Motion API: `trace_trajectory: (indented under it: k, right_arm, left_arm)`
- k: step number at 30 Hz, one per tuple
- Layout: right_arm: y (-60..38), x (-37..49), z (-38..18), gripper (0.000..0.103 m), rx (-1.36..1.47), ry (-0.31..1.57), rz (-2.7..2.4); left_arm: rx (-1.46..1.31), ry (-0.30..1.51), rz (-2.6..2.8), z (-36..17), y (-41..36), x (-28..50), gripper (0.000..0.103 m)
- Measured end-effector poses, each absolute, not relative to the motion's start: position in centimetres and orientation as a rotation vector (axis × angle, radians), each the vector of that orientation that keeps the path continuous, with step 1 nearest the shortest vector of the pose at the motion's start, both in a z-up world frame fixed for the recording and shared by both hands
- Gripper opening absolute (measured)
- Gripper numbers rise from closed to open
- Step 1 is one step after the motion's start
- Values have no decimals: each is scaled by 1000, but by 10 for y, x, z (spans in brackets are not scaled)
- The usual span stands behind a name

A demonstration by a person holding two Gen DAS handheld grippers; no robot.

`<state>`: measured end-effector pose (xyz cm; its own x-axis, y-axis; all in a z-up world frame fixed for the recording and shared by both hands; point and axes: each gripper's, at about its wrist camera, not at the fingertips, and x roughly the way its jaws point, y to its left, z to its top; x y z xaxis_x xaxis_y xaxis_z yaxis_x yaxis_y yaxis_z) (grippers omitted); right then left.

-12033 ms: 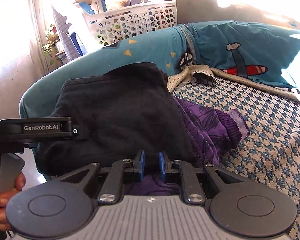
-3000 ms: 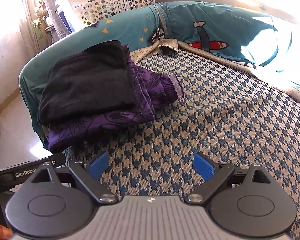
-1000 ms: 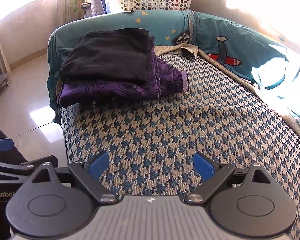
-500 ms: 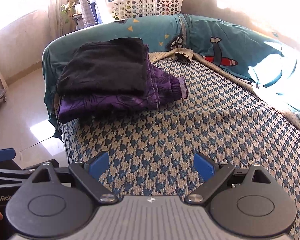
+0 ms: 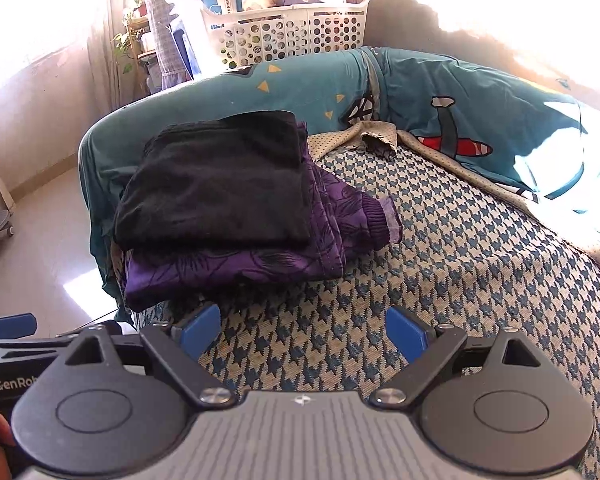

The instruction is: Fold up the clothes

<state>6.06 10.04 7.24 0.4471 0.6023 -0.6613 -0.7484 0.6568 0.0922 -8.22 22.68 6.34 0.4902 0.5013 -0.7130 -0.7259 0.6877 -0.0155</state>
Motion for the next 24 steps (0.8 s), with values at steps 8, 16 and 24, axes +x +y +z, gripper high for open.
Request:
trace_trajectory:
  k: [8,16,24]
  right_arm:
    - [111,78,67,60,-154,742,816]
    - [121,100,56,53,9,785,845]
    - [144,119,43,54,83,762,858]
  left_arm:
    - [-285,759,739,58,240,-60,103]
    - [-274,773,733,52,276,-43,103]
    - [-294,755,698,56,316,-22,103]
